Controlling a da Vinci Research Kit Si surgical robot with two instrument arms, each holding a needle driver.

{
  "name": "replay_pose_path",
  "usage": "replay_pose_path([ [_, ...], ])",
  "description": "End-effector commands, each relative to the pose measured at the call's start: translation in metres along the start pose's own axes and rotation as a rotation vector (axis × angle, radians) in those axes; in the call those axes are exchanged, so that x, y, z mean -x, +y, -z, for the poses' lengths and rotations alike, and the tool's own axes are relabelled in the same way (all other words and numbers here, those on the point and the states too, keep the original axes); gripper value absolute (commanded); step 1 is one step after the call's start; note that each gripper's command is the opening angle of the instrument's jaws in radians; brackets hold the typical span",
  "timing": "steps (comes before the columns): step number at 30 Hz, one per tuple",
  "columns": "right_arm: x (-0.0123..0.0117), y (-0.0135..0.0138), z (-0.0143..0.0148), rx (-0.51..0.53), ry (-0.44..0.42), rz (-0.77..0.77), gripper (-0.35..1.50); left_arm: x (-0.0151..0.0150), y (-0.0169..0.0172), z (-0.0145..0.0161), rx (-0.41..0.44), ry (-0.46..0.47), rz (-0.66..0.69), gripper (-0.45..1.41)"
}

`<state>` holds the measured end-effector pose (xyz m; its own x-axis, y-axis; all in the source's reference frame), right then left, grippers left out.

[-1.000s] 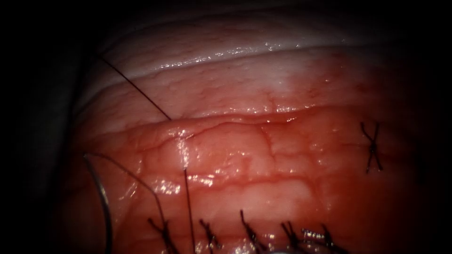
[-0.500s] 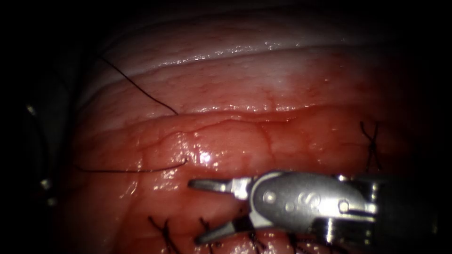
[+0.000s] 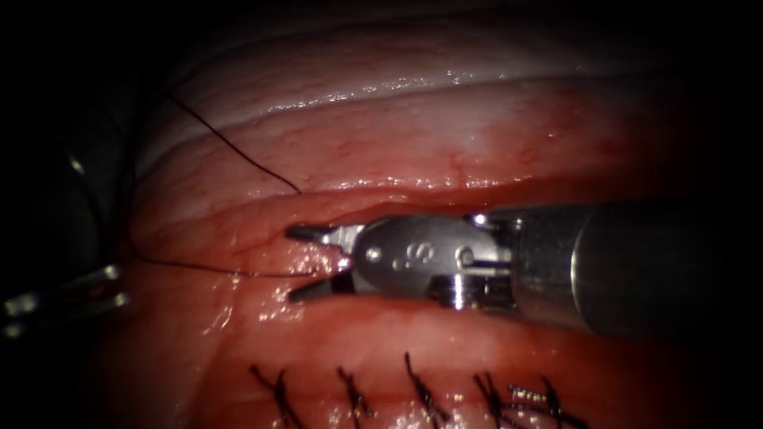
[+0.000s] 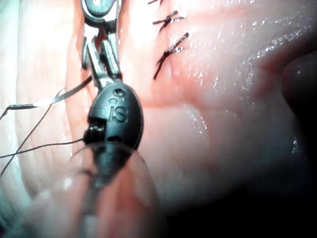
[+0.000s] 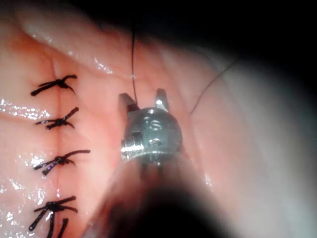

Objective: Wound Closure
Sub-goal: Grab and pull working end of suture repeatedly until all but a short tail is left on top side

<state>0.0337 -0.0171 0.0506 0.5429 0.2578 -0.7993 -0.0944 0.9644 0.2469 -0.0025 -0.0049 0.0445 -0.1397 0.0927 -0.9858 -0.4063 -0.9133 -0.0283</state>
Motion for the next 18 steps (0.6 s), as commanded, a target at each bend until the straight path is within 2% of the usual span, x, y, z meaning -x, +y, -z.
replay_pose_path([
  [1,0.0000,0.0001,-0.0010,-0.003,-0.002,0.005,-0.35,0.0005,0.0002,-0.0006,0.004,0.004,0.006,-0.45],
  [4,-0.0001,0.0000,0.0002,-0.012,-0.044,-0.008,-0.35,0.0005,0.0002,-0.0006,0.003,0.004,0.007,-0.45],
  [10,-0.0009,-0.0010,0.0028,-0.013,-0.059,-0.015,-0.35,0.0005,0.0003,-0.0007,0.004,0.006,0.006,-0.45],
  [18,-0.0029,-0.0062,0.0078,-0.038,-0.053,-0.013,-0.35,0.0008,0.0011,-0.0021,0.014,0.013,0.006,-0.45],
])
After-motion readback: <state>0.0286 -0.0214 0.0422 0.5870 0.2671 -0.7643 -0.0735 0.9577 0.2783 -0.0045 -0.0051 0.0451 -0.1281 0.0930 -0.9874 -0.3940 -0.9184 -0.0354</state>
